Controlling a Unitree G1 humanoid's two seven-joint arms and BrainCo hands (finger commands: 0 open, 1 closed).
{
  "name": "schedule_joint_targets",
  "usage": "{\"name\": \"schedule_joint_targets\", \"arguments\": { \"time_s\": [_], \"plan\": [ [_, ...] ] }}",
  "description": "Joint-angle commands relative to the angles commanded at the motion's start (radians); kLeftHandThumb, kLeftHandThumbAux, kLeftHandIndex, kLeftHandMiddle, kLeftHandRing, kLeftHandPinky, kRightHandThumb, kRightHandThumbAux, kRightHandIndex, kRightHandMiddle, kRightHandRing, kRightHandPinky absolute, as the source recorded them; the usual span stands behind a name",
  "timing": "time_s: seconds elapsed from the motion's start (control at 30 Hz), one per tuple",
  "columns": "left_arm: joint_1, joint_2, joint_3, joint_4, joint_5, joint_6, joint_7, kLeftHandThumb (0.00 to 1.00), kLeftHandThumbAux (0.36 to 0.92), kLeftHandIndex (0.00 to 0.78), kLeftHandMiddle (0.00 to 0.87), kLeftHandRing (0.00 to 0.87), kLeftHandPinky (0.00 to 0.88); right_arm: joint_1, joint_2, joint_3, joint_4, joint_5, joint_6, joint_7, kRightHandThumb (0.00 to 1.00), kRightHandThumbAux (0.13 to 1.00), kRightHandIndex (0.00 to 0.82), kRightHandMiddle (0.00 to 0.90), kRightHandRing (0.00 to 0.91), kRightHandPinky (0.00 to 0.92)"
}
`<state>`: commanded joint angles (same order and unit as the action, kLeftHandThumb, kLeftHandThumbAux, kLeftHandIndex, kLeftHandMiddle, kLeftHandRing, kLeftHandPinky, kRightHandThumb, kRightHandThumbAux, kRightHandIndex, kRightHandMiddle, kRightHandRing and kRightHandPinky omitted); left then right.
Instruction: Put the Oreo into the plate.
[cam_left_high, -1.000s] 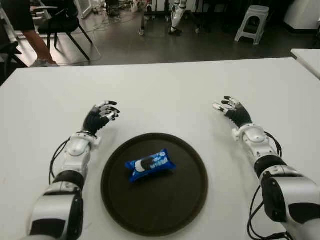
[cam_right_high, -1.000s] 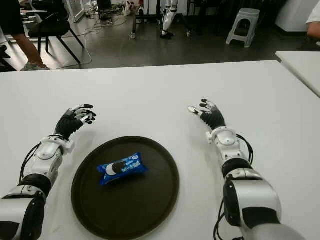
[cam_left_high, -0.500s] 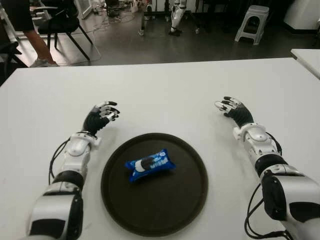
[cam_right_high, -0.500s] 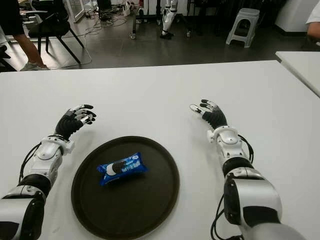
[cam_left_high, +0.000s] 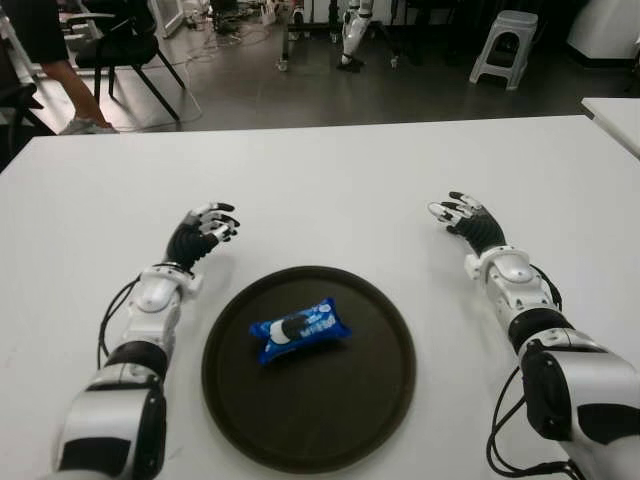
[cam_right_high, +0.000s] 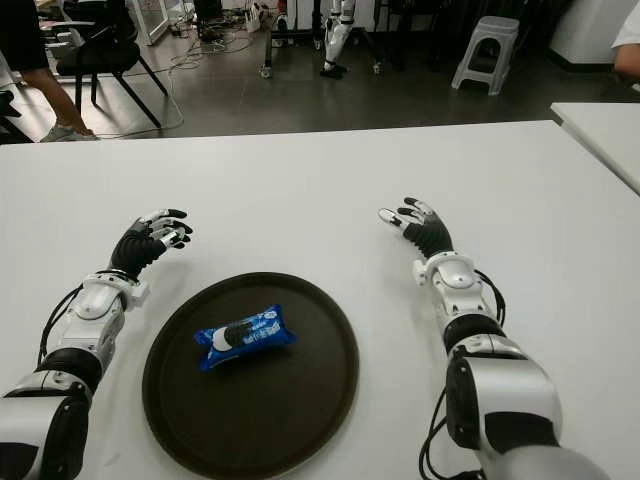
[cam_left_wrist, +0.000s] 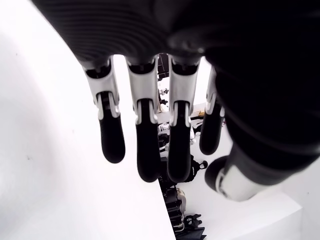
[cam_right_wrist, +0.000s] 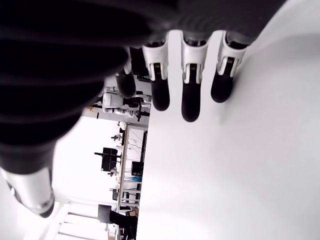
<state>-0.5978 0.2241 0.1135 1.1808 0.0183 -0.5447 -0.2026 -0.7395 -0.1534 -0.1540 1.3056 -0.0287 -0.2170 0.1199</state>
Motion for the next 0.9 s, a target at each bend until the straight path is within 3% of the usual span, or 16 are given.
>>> {"name": "schedule_joint_targets", "arguments": {
  "time_s": [0.23,0.9],
  "plan": [
    [-0.001,0.002,0.000,0.001,0.001,0.001,0.002,0.211,0.693,0.309,0.440,0.414,0.363,-0.001,0.001,0.004,0.003,-0.006,0.004,-0.003,0.054,0.596,0.143,0.194,0.194,0.203],
    [-0.008,-0.002,0.018,0.015,-0.011,0.016,0.010,0.276,0.721,0.307,0.408,0.395,0.400,-0.002,0.009,0.008,0.004,-0.011,0.005,-0.023,0.059,0.602,0.148,0.204,0.215,0.246]
  ]
}}
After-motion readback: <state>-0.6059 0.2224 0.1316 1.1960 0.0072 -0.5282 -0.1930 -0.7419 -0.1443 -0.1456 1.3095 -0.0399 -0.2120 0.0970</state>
